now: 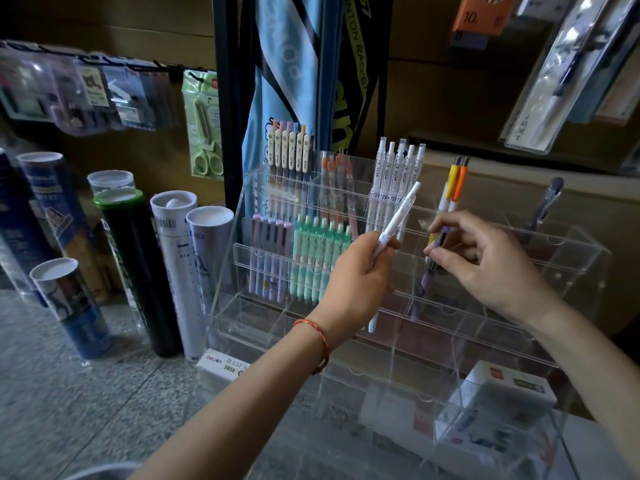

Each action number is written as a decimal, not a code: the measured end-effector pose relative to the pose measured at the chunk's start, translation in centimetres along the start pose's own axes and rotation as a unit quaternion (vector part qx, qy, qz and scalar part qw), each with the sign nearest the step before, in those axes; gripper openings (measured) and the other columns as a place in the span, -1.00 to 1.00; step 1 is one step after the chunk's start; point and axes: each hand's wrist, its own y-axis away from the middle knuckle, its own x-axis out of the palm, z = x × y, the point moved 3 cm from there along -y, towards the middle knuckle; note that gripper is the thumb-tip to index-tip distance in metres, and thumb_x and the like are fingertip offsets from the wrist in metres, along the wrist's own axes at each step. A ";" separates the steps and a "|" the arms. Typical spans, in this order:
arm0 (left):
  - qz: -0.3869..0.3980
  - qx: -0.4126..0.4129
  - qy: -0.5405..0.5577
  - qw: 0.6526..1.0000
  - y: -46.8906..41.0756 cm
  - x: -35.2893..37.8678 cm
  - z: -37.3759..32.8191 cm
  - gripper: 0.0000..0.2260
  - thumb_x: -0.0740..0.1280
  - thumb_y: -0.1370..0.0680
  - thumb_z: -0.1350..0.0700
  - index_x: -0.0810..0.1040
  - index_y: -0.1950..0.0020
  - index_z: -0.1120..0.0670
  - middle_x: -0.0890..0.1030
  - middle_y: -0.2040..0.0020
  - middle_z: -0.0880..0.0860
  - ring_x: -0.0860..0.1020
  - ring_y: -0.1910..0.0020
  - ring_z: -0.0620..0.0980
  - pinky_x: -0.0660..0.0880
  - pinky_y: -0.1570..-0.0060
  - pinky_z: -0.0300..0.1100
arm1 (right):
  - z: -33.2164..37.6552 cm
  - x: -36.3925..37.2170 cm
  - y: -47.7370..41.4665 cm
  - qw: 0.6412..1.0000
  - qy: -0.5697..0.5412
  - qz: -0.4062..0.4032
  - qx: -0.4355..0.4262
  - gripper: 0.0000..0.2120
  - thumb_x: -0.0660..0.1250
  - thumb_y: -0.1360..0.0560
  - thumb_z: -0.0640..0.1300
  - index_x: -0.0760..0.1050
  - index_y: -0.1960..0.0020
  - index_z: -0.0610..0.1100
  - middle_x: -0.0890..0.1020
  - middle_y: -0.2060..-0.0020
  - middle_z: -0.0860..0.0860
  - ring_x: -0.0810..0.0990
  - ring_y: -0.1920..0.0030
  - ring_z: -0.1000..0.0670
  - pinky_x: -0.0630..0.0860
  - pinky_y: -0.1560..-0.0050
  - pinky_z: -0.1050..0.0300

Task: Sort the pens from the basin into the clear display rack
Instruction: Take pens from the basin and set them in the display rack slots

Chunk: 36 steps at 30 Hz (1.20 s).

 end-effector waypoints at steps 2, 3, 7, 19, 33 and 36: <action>0.000 -0.006 0.005 1.000 0.0 0.1 0.0 -0.87 0.13 -0.61 0.20 0.45 -0.07 0.15 0.44 0.22 0.12 0.43 0.31 0.05 0.39 0.32 -0.12 | -0.4 0.0 0.0 0.999 0.020 0.021 0.025 -0.73 0.40 -0.43 -0.27 0.46 0.08 0.09 0.61 0.18 -0.04 0.64 0.14 -0.06 0.58 0.02 0.05; -0.001 -0.008 0.006 1.000 0.0 0.2 -0.1 -0.88 0.13 -0.61 0.20 0.45 -0.05 0.14 0.44 0.24 0.10 0.43 0.32 0.05 0.38 0.35 -0.15 | -0.6 0.3 0.1 0.998 0.045 0.035 0.036 -0.75 0.42 -0.43 -0.26 0.47 0.07 0.06 0.62 0.17 -0.03 0.64 0.12 -0.06 0.58 -0.01 0.03; -0.005 -0.015 -0.001 1.000 0.0 0.1 -0.6 -0.89 0.13 -0.61 0.19 0.44 -0.02 0.10 0.46 0.22 0.06 0.45 0.35 0.05 0.40 0.40 -0.24 | -0.9 1.5 0.6 0.982 0.166 0.076 0.048 -0.71 0.41 -0.45 -0.19 0.49 -0.13 0.02 0.62 0.12 0.05 0.61 0.08 -0.01 0.54 -0.04 0.00; 0.023 0.000 0.123 0.992 1.4 0.9 -3.5 -0.72 0.05 -0.62 0.19 0.51 0.15 0.13 0.45 0.32 0.01 0.31 0.48 -0.22 0.23 0.50 -0.43 | 2.8 -1.0 -0.5 0.987 -0.147 -0.025 0.058 -0.82 0.21 -0.56 -0.22 0.54 -0.01 0.00 0.65 0.14 0.04 0.60 0.13 0.14 0.53 0.10 0.27; -0.039 0.025 0.080 0.996 0.1 1.8 -3.8 -0.92 0.35 -0.50 0.20 0.56 0.18 0.06 0.57 0.35 -0.03 0.49 0.42 -0.17 0.47 0.38 -0.36 | 5.0 -1.9 -1.7 0.953 -0.287 -0.086 0.046 -0.85 0.29 -0.48 -0.28 0.50 -0.03 -0.14 0.69 0.25 -0.05 0.66 0.27 0.04 0.58 0.28 0.24; -0.077 0.074 0.040 0.994 -1.4 1.6 -5.4 -0.97 0.35 -0.51 0.18 0.59 0.10 0.11 0.55 0.34 -0.08 0.46 0.42 -0.25 0.38 0.40 -0.45 | 6.1 -3.3 -3.0 0.960 -0.256 -0.112 0.016 -0.82 0.32 -0.46 -0.24 0.53 -0.04 -0.07 0.67 0.19 -0.03 0.66 0.19 0.05 0.62 0.16 0.16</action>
